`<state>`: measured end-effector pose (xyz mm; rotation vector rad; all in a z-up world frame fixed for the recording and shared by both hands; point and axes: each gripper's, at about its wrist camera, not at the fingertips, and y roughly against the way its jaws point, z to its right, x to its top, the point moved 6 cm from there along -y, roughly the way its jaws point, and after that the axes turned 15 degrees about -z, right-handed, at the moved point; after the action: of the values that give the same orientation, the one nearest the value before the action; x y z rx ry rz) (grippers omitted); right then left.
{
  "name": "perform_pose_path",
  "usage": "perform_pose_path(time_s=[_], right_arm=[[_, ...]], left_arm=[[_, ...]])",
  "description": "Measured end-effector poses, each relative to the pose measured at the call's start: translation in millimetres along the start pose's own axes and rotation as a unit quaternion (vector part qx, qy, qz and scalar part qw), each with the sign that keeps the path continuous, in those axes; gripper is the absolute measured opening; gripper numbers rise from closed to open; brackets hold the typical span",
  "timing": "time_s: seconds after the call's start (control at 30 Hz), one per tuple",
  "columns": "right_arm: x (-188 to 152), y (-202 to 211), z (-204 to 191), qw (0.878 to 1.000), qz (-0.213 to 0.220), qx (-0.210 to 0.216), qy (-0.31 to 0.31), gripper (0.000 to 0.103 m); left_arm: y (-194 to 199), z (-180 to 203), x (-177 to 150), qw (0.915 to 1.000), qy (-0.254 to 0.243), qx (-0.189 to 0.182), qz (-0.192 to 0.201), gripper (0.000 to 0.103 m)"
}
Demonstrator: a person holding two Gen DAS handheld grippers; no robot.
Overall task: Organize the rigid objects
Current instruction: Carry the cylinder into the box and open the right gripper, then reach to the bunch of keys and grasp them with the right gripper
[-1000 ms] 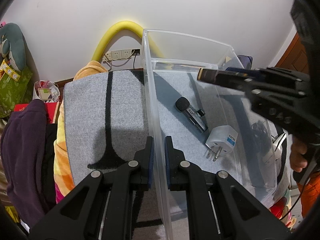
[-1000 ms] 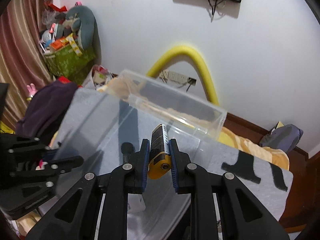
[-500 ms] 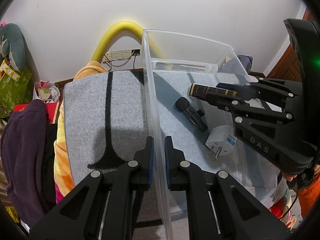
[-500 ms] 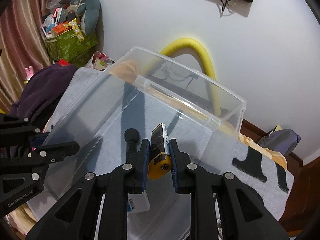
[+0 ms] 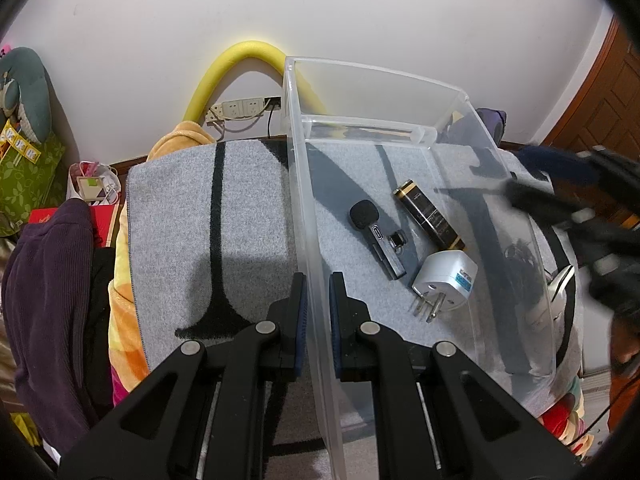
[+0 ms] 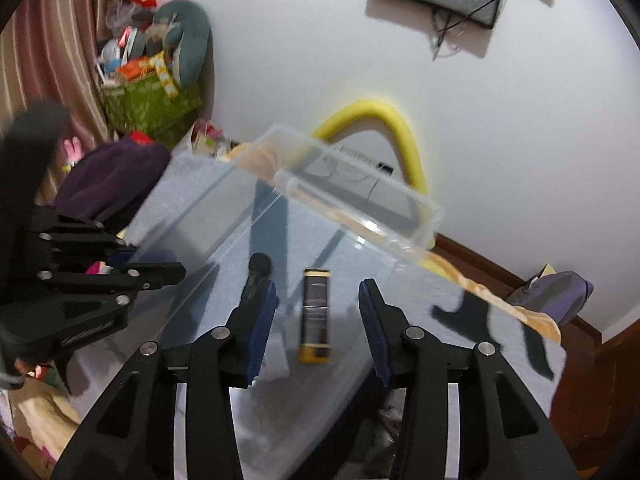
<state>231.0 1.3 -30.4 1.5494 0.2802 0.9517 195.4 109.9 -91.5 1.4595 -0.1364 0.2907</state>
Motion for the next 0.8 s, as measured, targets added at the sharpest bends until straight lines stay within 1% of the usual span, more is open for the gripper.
perform_pose_path(time_s=[0.1,0.17,0.23,0.3,0.43,0.53,0.67,0.73,0.8], right_arm=[[-8,25,22,1.000,0.020,-0.004,-0.018,0.040],[-17,40,38,0.999,0.030,-0.012,-0.034,0.042],[-26,47,53,0.998,0.032,-0.019,-0.048,0.044],[-36,47,65,0.998,0.024,-0.027,-0.058,0.044],[-61,26,78,0.997,-0.013,-0.026,-0.068,0.044],[-83,1,83,0.996,-0.050,-0.008,-0.077,0.044],[-105,-24,85,0.993,-0.086,0.005,-0.084,0.044],[-111,-33,84,0.991,-0.096,0.020,-0.087,0.044],[-114,-34,85,0.991,-0.094,0.023,-0.089,0.044]], left_arm=[[0,-1,0,1.0000,0.000,0.000,-0.001,0.009],[0,-1,0,1.0000,0.000,0.001,-0.001,0.009],[0,-1,-1,1.0000,0.001,0.001,0.000,0.009],[0,-1,-1,1.0000,0.001,0.000,0.000,0.009],[0,-1,-1,1.0000,0.000,0.002,-0.001,0.009],[-1,0,-3,1.0000,-0.002,0.004,-0.002,0.009],[-3,0,-3,1.0000,-0.001,0.005,-0.005,0.009],[-3,1,-3,1.0000,-0.001,0.006,-0.005,0.009],[-3,1,-3,1.0000,-0.001,0.006,-0.005,0.009]])
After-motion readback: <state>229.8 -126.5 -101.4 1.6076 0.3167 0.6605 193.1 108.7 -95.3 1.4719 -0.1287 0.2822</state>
